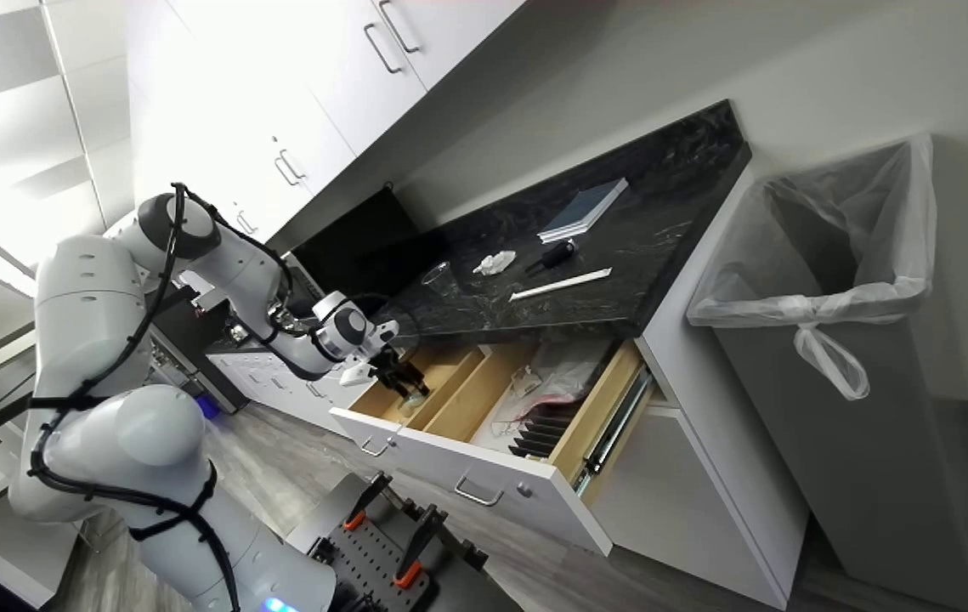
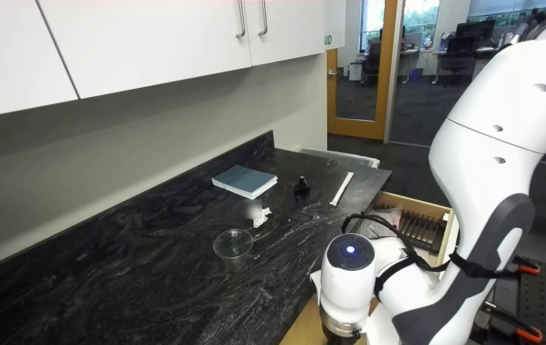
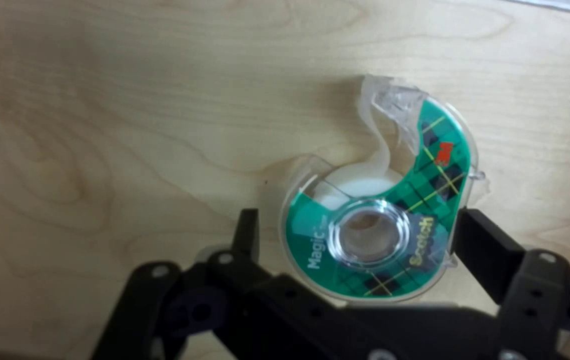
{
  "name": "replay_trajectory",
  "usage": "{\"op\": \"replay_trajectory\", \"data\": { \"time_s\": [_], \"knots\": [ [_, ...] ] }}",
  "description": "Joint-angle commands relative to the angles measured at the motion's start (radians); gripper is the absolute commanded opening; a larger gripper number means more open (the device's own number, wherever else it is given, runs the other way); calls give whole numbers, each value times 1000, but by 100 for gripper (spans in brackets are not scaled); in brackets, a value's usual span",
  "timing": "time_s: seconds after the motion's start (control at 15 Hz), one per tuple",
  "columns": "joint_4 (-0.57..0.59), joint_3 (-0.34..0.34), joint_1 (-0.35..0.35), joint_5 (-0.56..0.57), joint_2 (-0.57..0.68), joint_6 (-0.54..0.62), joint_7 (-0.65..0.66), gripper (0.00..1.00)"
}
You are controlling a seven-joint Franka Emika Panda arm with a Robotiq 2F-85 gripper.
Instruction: Pick up the tape from the drawer and put it on the countertop.
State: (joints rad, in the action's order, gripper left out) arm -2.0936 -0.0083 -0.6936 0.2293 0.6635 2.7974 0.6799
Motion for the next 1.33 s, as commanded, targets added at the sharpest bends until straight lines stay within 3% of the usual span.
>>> {"op": "replay_trajectory", "data": {
  "time_s": [0.0, 0.13, 0.2, 0.4, 0.8, 1.27],
  "knots": [
    [22, -12, -13, -23, 20, 4, -44, 74],
    [25, -14, -16, -23, 22, 5, -45, 59],
    [27, -14, -15, -23, 21, 5, -46, 58],
    [9, -12, -20, -31, -6, -1, -33, 58],
    [-94, -1, -32, -77, -217, -33, -3, 58],
    [-136, 30, 15, -81, -407, -3, 5, 58]
  ]
}}
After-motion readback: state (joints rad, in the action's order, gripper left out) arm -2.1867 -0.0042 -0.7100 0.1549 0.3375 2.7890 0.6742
